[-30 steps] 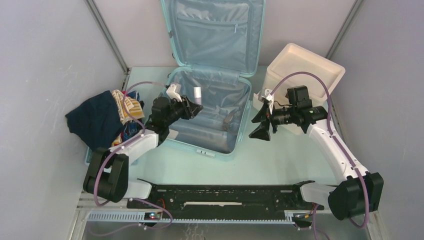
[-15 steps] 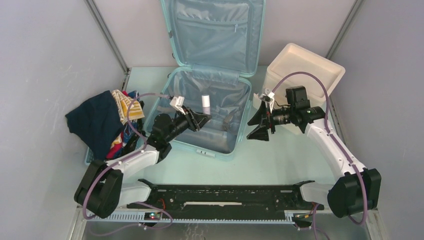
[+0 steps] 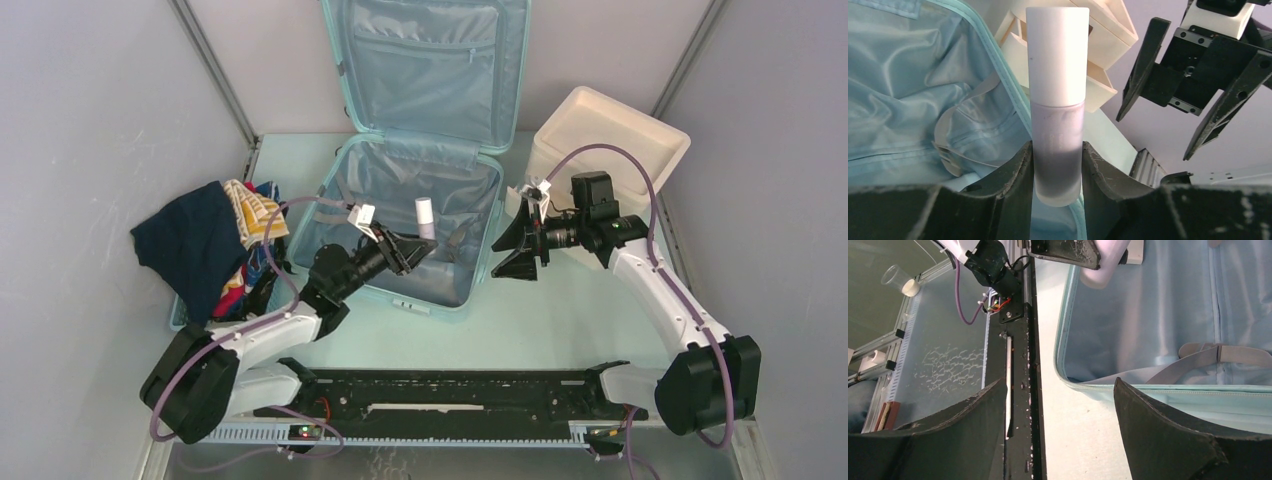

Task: Open, take out, and arrange the luggage
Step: Place the personal item in the drawer.

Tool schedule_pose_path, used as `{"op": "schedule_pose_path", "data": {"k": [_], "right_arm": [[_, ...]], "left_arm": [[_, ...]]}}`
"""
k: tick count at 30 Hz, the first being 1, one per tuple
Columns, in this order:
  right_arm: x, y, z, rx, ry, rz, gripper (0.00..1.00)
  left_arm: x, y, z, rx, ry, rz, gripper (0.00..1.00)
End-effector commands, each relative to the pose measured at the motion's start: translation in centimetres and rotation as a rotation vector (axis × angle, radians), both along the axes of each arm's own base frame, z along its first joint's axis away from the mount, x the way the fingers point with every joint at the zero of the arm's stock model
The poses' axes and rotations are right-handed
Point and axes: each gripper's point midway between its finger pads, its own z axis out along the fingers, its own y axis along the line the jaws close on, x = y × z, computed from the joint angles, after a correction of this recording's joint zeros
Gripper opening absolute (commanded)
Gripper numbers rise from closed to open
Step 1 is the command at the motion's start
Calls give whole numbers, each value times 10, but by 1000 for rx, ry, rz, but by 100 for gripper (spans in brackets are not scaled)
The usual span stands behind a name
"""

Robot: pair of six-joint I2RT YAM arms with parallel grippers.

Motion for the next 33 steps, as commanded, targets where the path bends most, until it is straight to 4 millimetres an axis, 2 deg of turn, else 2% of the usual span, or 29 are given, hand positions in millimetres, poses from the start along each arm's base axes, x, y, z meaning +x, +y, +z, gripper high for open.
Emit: {"op": "schedule_pose_path", "data": {"k": [1,9,13,18,22,28,33], "right_arm": [[-4,5,6,33,6,34,87],[-13,9,11,75,23,84,87],[-10,10,12,75,57,66,87],[16,12,8,61,124,-109,89],[37,11,5,51,206,-261,89],[26,20,7,77,269,-206,86],[23,27,0,61,293,-191,82]], "left_arm": [[-9,-2,27,-103,-58,0,0],[-25,-26,32,-142,-41,-67,0],[-35,-43,31,-158,-29,-113,0],[-52,-68,27,-164,-27,-186,0],[-57,-79,25,-172,-19,-209,0],[-61,-97,26,-186,-9,-252,0],[-64,-105,28,-198,-6,-273,0]]}}
